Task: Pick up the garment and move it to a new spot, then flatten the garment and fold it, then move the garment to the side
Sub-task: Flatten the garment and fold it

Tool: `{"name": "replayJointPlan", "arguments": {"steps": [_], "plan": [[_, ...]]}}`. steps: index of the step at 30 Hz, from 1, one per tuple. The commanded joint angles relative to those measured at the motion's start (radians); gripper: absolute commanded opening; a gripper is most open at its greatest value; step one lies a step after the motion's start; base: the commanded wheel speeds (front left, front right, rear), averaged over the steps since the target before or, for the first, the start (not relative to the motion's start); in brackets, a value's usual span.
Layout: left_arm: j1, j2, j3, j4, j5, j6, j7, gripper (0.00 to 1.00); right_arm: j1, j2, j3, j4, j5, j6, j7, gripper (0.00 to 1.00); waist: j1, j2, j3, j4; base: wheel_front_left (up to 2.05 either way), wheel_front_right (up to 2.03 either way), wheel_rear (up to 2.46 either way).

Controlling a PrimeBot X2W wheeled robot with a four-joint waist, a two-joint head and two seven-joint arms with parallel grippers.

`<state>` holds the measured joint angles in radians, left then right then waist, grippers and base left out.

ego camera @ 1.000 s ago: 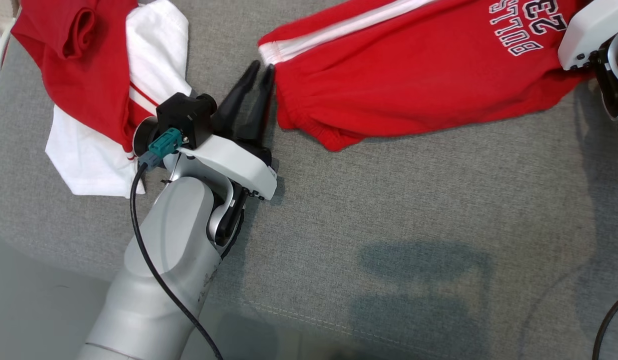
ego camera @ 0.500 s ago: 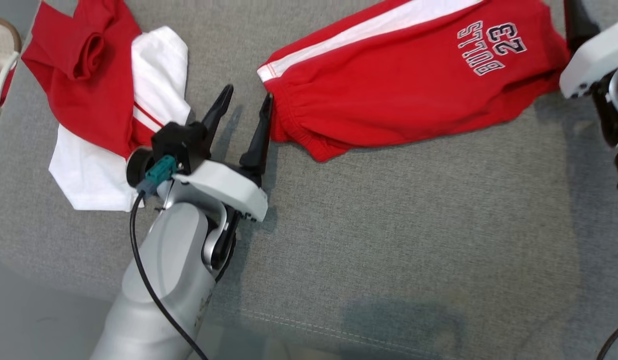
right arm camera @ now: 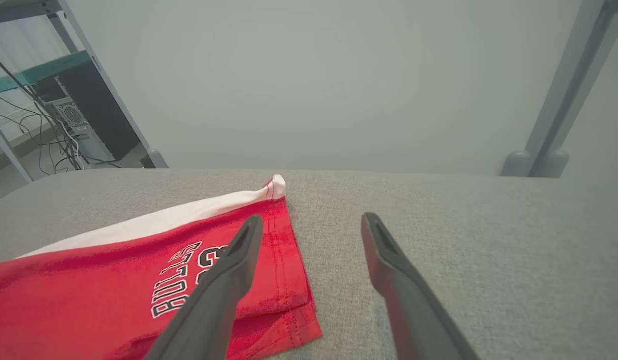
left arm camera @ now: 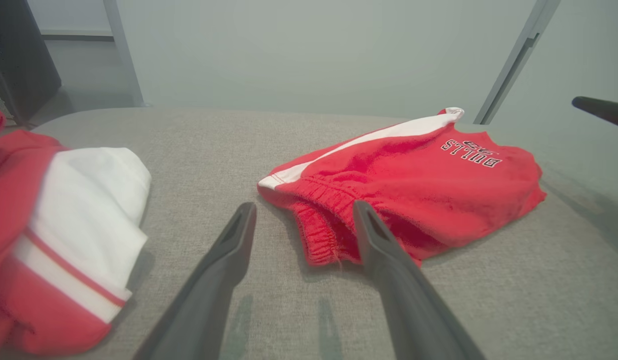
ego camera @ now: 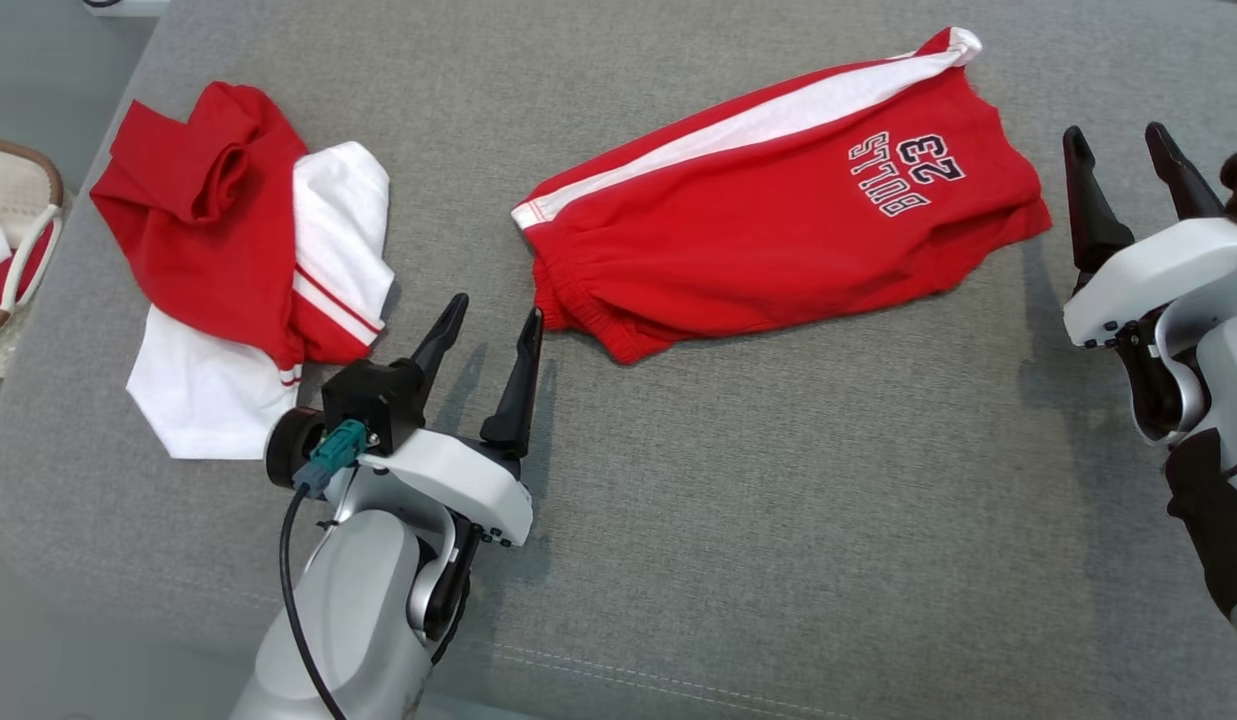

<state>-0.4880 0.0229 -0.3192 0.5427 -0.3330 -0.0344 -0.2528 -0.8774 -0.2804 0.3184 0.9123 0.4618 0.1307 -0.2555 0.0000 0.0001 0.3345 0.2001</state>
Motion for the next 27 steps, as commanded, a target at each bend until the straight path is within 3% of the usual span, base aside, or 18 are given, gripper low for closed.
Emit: {"name": "replayJointPlan", "arguments": {"steps": [1, 7, 22, 24, 25, 26, 27], "plan": [[0.018, 0.027, 0.02, -0.039, 0.018, -0.002, -0.009, 1.0, 0.018, 0.023, 0.0, 0.023, 0.079, 0.0, -0.006, 1.0, 0.0, -0.0001, 0.012, 0.026, 0.0, 0.0, 0.0], [0.019, 0.027, 0.002, -0.06, 0.026, 0.0, -0.009, 1.0, -0.029, 0.02, 0.013, 0.106, 0.182, 0.0, 0.028, 1.0, 0.0, -0.0001, 0.042, 0.068, 0.0, 0.0, 0.0], [0.002, 0.027, -0.038, -0.096, 0.004, 0.004, -0.009, 1.0, -0.149, 0.016, 0.074, 0.294, 0.2, 0.0, 0.123, 1.0, 0.0, -0.0001, 0.08, 0.108, 0.0, 0.0, 0.0], [0.001, 0.027, -0.039, -0.097, 0.005, 0.005, -0.009, 1.0, -0.148, 0.022, 0.085, 0.296, 0.203, 0.0, 0.142, 0.94, 0.0, -0.0001, 0.079, 0.107, 0.0, 0.0, 0.0], [0.0, 0.027, -0.04, -0.099, 0.006, 0.006, -0.009, 1.0, -0.144, 0.03, 0.109, 0.289, 0.205, 0.0, 0.167, 0.7, 0.0, -0.0001, 0.078, 0.104, 0.0, 0.0, 0.0], [-0.001, 0.027, -0.04, -0.099, 0.007, 0.007, -0.009, 1.0, -0.141, 0.034, 0.117, 0.287, 0.212, 0.0, 0.181, 0.53, 0.0, -0.0001, 0.077, 0.102, 0.0, 0.0, 0.0], [-0.001, 0.027, -0.04, -0.099, 0.008, 0.008, -0.009, 1.0, -0.138, 0.034, 0.127, 0.285, 0.214, 0.0, 0.191, 0.47, 0.0, -0.0001, 0.075, 0.1, 0.0, 0.0, 0.0]]}}
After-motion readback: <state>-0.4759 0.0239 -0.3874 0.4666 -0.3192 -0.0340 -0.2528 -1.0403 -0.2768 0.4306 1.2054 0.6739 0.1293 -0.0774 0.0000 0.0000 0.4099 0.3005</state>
